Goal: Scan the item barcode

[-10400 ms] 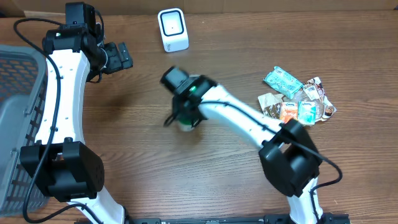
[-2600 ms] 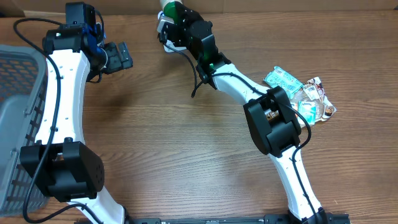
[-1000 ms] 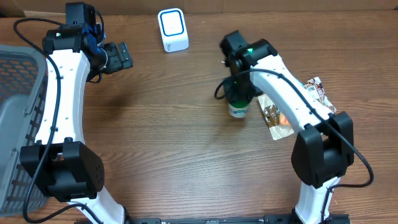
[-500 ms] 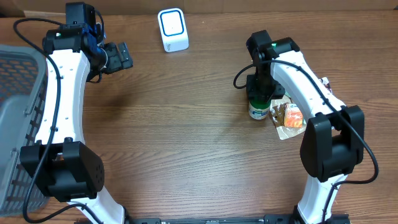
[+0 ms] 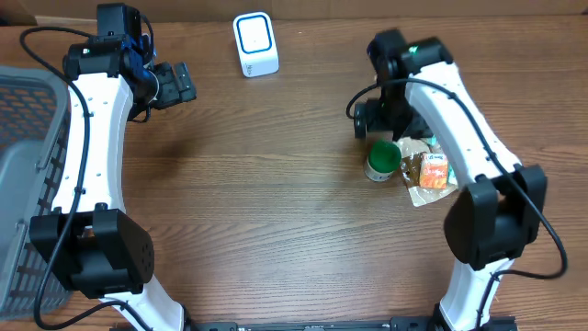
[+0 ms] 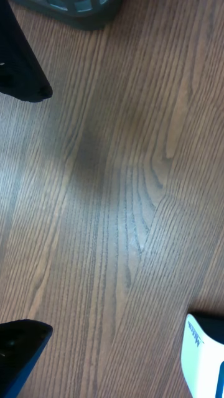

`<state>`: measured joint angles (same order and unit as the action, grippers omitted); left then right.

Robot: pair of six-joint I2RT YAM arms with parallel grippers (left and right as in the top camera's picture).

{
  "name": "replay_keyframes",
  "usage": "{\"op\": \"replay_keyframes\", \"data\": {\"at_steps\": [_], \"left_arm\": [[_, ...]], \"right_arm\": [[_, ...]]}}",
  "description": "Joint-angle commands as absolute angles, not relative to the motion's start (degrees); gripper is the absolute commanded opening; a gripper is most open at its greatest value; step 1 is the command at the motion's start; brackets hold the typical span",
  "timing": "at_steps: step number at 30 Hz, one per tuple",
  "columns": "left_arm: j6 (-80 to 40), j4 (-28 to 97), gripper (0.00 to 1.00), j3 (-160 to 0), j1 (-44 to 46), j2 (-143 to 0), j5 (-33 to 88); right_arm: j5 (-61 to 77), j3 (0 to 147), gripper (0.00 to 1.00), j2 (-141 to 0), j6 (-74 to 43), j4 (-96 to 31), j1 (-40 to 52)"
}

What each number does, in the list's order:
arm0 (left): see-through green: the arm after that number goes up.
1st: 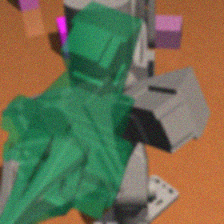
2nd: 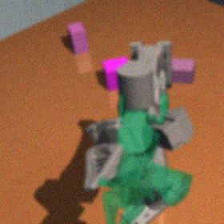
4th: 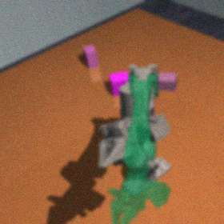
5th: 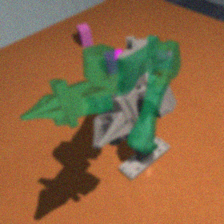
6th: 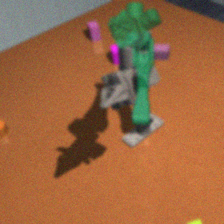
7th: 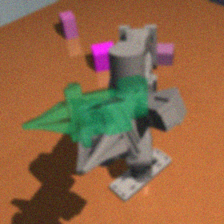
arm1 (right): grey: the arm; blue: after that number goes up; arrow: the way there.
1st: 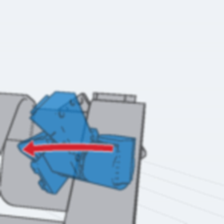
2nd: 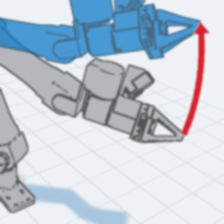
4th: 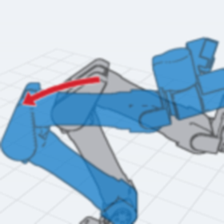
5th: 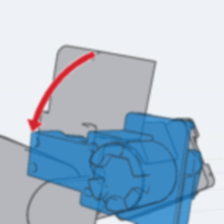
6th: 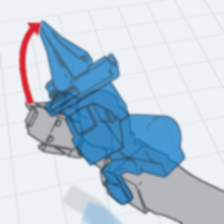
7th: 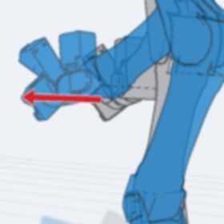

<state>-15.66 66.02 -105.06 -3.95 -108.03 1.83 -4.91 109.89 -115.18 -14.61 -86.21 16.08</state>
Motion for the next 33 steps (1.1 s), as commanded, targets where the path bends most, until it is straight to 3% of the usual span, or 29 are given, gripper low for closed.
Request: {"op": "replay_keyframes", "data": {"at_steps": [1, 8, 24, 29, 33], "left_arm": [[-14.6, 65.9, 1.0, -106.3, -3.7, -107.9, 1.5], [-14.6, 66.0, 1.0, -106.3, -3.7, -107.9, 1.5], [-14.6, 66.0, 0.99, -106.3, -3.7, -107.9, 1.5], [-14.6, 66.0, 1.0, -106.3, -3.7, -107.9, 1.5], [-14.6, 65.9, 1.0, -106.3, -3.7, -107.9, 1.4]], "right_arm": [[-4.8, 117.7, 1.0, -106.7, -15.3, -89.1, 16.5], [-3.7, 129.1, 1.0, -92.7, -15.2, -95.5, 16.5], [-3.9, 129.6, 1.0, -73.6, -14.8, -94.5, 16.5], [-8.4, 127.2, 1.0, -73.2, -14.8, -87.0, 16.2], [-10.5, 117.2, 1.0, -69.3, -14.7, -73.9, 14.7]]}}
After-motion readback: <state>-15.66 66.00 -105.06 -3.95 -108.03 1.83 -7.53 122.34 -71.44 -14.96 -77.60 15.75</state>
